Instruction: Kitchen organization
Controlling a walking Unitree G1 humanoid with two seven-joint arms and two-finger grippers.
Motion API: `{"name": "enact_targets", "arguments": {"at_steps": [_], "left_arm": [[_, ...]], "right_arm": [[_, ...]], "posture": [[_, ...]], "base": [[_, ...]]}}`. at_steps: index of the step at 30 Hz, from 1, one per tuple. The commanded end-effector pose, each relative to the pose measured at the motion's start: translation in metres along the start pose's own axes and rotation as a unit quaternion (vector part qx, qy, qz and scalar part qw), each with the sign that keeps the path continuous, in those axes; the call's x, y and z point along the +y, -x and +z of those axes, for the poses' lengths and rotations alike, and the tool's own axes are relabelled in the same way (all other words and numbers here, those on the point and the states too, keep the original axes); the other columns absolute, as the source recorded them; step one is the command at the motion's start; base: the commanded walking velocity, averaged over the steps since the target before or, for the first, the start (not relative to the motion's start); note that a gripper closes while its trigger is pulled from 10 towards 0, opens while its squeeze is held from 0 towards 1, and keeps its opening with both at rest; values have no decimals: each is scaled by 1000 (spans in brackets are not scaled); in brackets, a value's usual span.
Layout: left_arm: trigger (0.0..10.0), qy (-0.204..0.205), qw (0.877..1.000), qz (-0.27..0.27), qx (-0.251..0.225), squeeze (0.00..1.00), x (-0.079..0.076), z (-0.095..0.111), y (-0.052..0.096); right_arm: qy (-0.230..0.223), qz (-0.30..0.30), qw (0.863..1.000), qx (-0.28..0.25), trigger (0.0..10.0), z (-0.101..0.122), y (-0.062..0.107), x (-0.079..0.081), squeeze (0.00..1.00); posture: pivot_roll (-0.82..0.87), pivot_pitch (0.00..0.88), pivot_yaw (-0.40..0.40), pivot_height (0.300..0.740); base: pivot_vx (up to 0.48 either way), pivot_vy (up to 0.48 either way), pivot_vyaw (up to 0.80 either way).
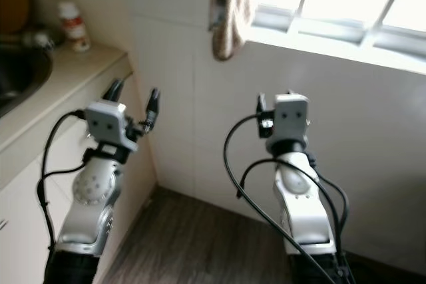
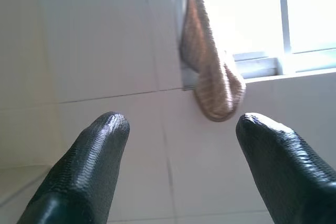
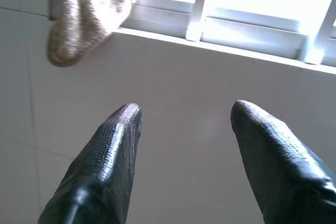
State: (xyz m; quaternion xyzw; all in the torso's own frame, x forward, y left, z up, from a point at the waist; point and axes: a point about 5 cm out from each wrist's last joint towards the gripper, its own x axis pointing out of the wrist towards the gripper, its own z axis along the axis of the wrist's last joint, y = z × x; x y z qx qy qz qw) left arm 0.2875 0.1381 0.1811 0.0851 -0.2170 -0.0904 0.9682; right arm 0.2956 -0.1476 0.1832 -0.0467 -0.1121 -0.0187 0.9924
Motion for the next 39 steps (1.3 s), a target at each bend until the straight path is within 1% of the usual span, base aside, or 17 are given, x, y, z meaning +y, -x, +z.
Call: {"name": "enact_targets", "arguments": {"at_steps": [1, 6, 12, 22, 39], "left_arm": [[10000, -3, 1000, -4, -6, 0, 0, 2, 0], [10000, -1, 1000, -9, -5, 0, -2, 1, 0], [10000, -4, 1000, -15, -3, 0, -3, 1, 0], [10000, -8, 1000, -24, -4, 0, -4, 0, 1], [10000, -13, 999, -32, 1, 0, -7, -1, 1]], "right_arm": [[5, -2, 1000, -5, 10000, 3, 2, -3, 0], [13, -9, 1000, -1, 10000, 1, 6, -8, 0], [19, -9, 1000, 4, 10000, -1, 10, -10, 0], [18, -7, 1000, 8, 10000, -2, 12, -9, 0], [14, -4, 1000, 9, 10000, -2, 10, -7, 0]], "posture": [[-59, 0, -69, 740], [-64, 0, -66, 740], [-66, 0, -63, 740], [-66, 0, -60, 740], [-65, 0, -63, 740]], "base": [[0, 0, -800], [0, 0, -800], [0, 0, -800], [0, 0, -800], [0, 0, -800]]}}
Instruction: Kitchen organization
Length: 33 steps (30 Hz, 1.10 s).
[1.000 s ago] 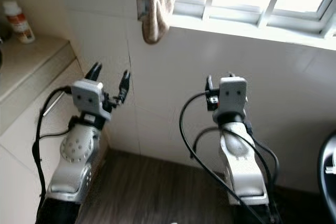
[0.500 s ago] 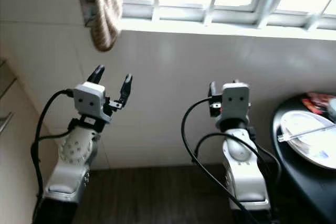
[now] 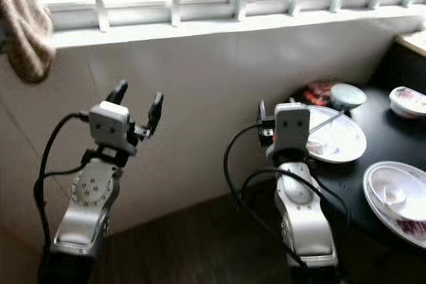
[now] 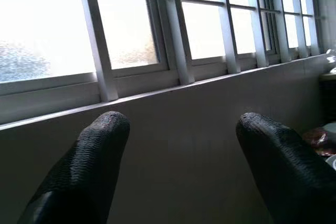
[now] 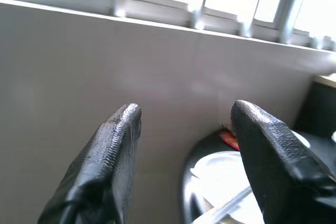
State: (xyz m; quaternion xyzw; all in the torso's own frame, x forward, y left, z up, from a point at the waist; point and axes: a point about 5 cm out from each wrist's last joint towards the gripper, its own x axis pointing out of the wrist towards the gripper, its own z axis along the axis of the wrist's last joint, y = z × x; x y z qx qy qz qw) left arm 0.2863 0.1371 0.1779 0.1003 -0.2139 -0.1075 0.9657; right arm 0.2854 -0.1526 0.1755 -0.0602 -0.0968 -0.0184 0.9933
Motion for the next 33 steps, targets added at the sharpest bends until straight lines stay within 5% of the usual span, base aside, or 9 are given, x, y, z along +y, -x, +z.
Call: {"name": "enact_targets", "arguments": {"at_steps": [1, 16, 33], "left_arm": [[10000, -2, 1000, -12, -2, 0, -5, 2, -2], [10000, -6, 1000, -16, 1, 0, -8, 0, -1], [10000, -5, 1000, -18, 3, 0, -8, -1, 0]], "right_arm": [[0, -6, 1000, -6, 10000, 4, -1, -2, 0], [23, -2, 1000, -6, 10000, 3, -2, 0, 0], [17, 0, 1000, -3, 10000, -1, -2, 3, 0]], "posture": [[-65, 0, -63, 740], [-65, 0, -66, 740], [-60, 0, -62, 740]], "base": [[0, 0, -800], [0, 0, -797], [0, -176, 0]]}}
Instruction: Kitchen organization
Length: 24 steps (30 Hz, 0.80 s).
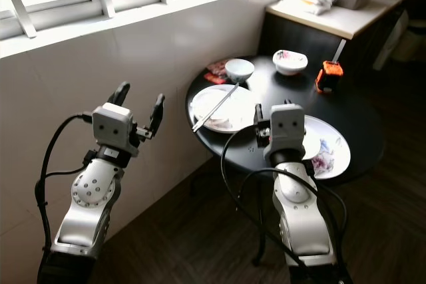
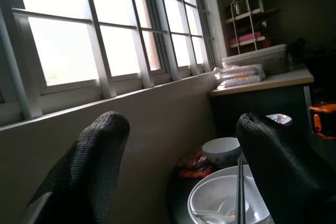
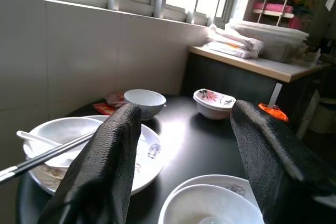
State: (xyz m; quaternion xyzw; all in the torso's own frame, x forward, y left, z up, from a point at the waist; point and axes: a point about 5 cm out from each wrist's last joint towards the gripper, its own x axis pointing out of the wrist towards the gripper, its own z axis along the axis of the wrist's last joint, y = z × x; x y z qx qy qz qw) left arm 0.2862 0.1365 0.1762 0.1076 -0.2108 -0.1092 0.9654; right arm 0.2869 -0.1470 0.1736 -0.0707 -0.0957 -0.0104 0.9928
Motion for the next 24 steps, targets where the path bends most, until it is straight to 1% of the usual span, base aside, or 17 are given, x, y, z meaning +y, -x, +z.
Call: {"name": "enact_targets", "arguments": {"at_steps": [1, 9, 12, 15, 17, 21, 24], "left_arm": [[10000, 2, 1000, -15, -1, 0, -7, 0, -1], [10000, 2, 1000, -14, 1, 0, -7, 0, -1], [10000, 1, 1000, -14, 2, 0, -7, 0, -1], [10000, 6, 1000, -8, 2, 0, -6, 0, -1], [10000, 7, 1000, -8, 2, 0, -6, 0, -1], [10000, 7, 1000, -7, 5, 0, -6, -1, -1], [10000, 8, 1000, -6, 7, 0, -5, -2, -1]], "right_arm": [[8, -9, 1000, -4, 10000, 1, -1, -3, 0], [17, -8, 1000, 0, 10000, -1, -1, -3, 0], [21, -7, 1000, 1, 10000, -1, -1, -3, 0], [37, -3, 999, 1, 10000, -1, -1, -2, 0], [38, -3, 999, 2, 10000, -2, -2, -2, 0], [42, -2, 999, 5, 10000, -2, -3, -2, 0], [37, -2, 999, 7, 10000, -3, -3, -1, 0]], "posture": [[-60, 0, -62, 740], [-60, 0, -64, 740], [-60, 0, -65, 740], [-62, 0, -66, 740], [-62, 0, -66, 740], [-62, 0, -67, 740], [-63, 0, -68, 740]], "base": [[0, -281, 0], [0, -276, 0], [0, 0, 0], [0, 0, 0], [0, 0, 0], [0, 0, 800], [0, 0, 800]]}}
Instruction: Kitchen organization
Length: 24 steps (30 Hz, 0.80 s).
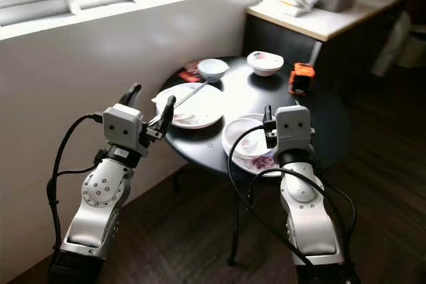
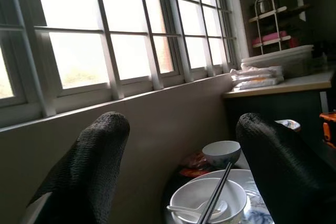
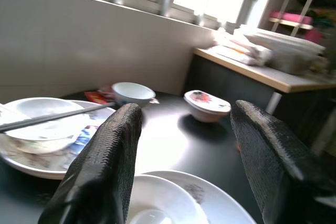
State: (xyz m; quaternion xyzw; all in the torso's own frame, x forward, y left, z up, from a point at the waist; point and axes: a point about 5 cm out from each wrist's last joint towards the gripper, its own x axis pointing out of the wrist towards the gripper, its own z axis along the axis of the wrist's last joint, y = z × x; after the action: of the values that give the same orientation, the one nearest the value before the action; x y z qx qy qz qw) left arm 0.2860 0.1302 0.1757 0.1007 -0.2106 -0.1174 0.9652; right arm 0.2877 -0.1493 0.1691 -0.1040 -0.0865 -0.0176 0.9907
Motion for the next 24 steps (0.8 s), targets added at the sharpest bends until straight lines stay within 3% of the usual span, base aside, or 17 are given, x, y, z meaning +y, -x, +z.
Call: {"name": "enact_targets", "arguments": {"at_steps": [1, 5, 24], "left_arm": [[10000, -1, 1000, 1, 8, 0, 1, -2, 0], [10000, -1, 1000, 2, 10, 0, 1, -3, 1], [10000, 3, 1000, 0, 13, 0, 1, -4, 1]], "right_arm": [[4, 2, 1000, -1, 10000, 2, -3, 0, 0], [0, 1, 1000, 0, 10000, 1, -2, 0, 0], [-8, -6, 1000, 22, 10000, -5, -4, -1, 0]], "posture": [[-63, 0, -68, 740], [-63, 0, -68, 740], [-64, 0, -68, 740]], "base": [[0, 0, 800], [0, 0, 800], [0, 0, 0]]}}
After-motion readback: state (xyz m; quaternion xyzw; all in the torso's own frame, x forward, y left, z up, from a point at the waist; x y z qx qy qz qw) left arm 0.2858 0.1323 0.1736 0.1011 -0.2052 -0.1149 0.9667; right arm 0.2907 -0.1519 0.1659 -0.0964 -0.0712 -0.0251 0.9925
